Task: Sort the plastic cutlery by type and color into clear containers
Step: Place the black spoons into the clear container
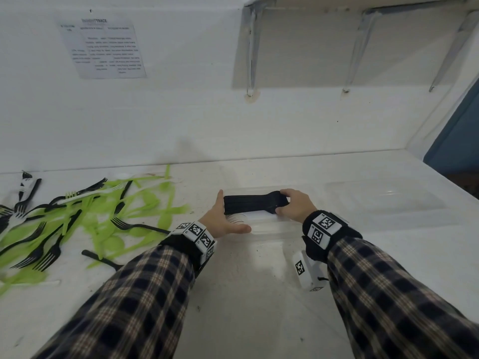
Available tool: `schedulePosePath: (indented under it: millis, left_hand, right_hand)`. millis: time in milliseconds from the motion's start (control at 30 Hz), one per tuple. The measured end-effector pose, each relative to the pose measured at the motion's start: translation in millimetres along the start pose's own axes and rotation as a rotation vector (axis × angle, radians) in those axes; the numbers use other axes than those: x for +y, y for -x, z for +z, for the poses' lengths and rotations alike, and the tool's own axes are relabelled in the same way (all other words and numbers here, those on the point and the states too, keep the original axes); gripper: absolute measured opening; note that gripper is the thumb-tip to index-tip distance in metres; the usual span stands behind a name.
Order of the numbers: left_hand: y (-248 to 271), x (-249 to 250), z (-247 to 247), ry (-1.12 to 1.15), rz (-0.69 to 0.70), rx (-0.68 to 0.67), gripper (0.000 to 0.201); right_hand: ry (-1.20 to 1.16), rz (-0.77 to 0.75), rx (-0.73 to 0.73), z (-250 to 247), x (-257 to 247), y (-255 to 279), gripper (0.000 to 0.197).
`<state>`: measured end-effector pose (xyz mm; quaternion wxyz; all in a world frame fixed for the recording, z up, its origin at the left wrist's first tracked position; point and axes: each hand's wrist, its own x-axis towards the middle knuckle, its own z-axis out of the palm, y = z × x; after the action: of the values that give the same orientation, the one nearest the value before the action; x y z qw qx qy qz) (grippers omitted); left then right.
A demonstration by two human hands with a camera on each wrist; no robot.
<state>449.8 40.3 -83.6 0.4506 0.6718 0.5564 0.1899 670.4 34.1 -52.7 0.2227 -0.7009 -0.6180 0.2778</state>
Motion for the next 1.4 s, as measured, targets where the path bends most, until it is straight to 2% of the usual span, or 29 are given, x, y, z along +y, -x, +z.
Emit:
schedulePosePath:
  millis: [100, 233, 300, 400, 633, 867, 967, 1067, 1200, 1233, 1300, 1400]
  left_hand:
    - [1, 1, 0, -0.001, 0.004, 0.000, 0.148]
    - [-1, -1, 0, 0.016, 0.009, -0.004, 0.141]
    - [1, 1, 0, 0.011, 0.008, -0.007, 0.149]
    - [0, 1, 0, 0.021, 0.008, -0.014, 0.156]
    - [-1, -1, 0, 0.030, 0.010, -0.012, 0.157]
    - [1, 2, -2, 0.001, 0.009, -0.009, 0.148]
    - [2, 3, -2, 0.008, 0.023, -0.006, 0.152]
    - [2, 1, -1, 0.053, 0.034, 0.002, 0.147]
    - [18, 5, -8, 0.099, 0.072, -0.018, 0.128]
    - [22, 4, -12, 0.102, 0.065, -0.009, 0.118]
    - [30, -2, -24, 0.045, 0.043, 0.071, 0.088]
    - [44, -18, -57, -0.183, 0.035, 0.329, 0.034]
  right_hand:
    - [-0.018, 0.007, -0.007, 0, -2, 0, 0.055]
    - [-0.008, -0.003, -0.004, 0, -3, 1, 0.050]
    - [-0.012, 0.000, -0.003, 1, -4, 1, 0.052]
    - [-0.011, 0.017, 0.002, 1, -3, 1, 0.056]
    - [-0.003, 0.032, 0.018, 4, -1, -3, 0.072]
    - [-0.073, -0.064, 0.250, 5, -3, 2, 0.047]
    - [-0.026, -0.109, 0.295, 8, -10, 5, 0.039]
    - [0.005, -0.166, 0.334, 15, -23, 8, 0.032]
    - [0.060, -0.290, 0.315, 33, -47, 12, 0.024]
    - [0.086, -0.315, 0.302, 39, -54, 13, 0.023]
    - [0.126, -0.361, 0.275, 51, -68, 14, 0.021]
    - [0.141, -0.420, 0.255, 70, -90, 14, 0.018]
